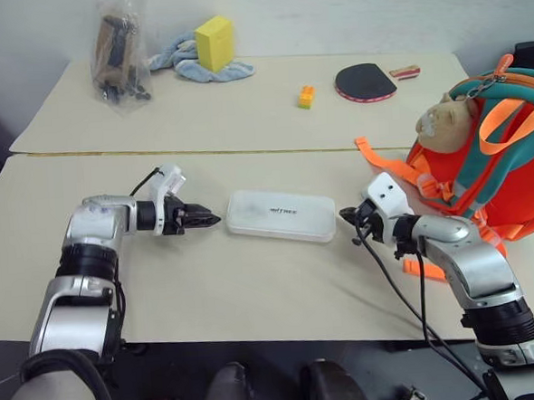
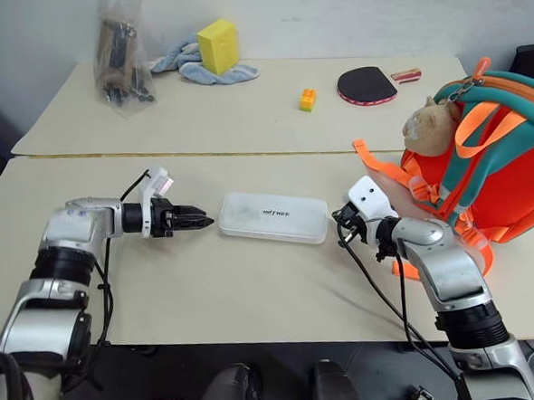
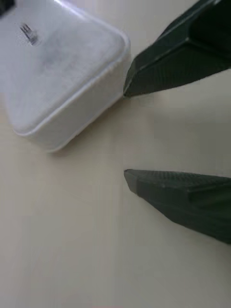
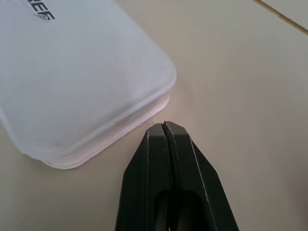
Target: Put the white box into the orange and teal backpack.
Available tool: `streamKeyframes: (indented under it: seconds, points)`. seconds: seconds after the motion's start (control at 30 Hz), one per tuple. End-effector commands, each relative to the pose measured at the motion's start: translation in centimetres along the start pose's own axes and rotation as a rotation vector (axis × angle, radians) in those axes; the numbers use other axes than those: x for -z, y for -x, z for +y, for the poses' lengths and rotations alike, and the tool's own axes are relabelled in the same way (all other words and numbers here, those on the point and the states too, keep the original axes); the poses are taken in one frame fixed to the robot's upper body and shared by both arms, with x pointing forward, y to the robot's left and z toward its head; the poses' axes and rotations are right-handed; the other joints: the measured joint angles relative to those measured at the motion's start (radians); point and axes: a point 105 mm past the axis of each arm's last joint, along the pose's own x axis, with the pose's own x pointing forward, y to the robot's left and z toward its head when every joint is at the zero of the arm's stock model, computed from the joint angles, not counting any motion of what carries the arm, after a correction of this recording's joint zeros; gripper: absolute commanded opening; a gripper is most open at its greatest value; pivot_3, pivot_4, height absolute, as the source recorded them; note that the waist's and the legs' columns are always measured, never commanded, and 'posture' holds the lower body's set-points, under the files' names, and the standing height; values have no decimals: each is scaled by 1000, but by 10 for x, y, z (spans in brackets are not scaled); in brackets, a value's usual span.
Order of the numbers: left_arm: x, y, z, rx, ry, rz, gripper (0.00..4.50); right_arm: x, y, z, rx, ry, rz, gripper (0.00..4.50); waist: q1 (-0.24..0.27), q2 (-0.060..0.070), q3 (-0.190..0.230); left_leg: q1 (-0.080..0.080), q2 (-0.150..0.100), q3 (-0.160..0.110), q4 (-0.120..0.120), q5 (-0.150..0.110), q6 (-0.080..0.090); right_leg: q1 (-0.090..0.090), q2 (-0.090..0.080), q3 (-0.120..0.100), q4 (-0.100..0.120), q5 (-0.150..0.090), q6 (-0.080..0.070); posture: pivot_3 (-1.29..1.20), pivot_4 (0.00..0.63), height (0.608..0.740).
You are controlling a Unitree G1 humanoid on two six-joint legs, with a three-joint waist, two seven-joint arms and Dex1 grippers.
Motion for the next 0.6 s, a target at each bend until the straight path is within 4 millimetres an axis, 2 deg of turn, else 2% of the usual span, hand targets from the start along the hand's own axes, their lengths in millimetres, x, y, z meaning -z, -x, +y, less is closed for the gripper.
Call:
streamKeyframes:
  seconds: [0.03,0.1,0.13,0.37,0.5,0.6]
  points:
    - [-10,-2,-6,67,204,-43,3679,-7,4,0,8,49,-22,0,-1,0,0,0,0,0,0,0,0,0,0,0,0,0,0,0,150,740]
    - [-11,-7,-10,92,261,-38,4335,-5,4,4,-2,66,-15,0,-1,0,0,0,0,0,0,0,0,-1,0,0,0,0,0,0,150,740]
    - [-10,-10,-12,103,275,-20,4448,-4,4,5,-6,66,-14,0,-2,0,0,0,0,0,0,0,0,-1,0,0,1,0,0,0,150,740]
    - [13,-46,-27,169,282,128,4448,-2,6,8,-9,61,-11,0,3,0,0,1,0,0,1,0,-1,-2,0,1,3,0,0,0,150,740]
    - [13,-68,-40,211,292,140,4448,1,7,9,-7,64,-4,0,18,0,0,1,-1,-1,3,0,0,0,-1,1,3,0,0,0,150,740]
    - [8,-76,-51,270,310,127,4448,2,8,9,-4,64,-1,0,27,0,0,1,-2,-1,5,-1,1,1,-2,1,3,0,0,0,150,740]
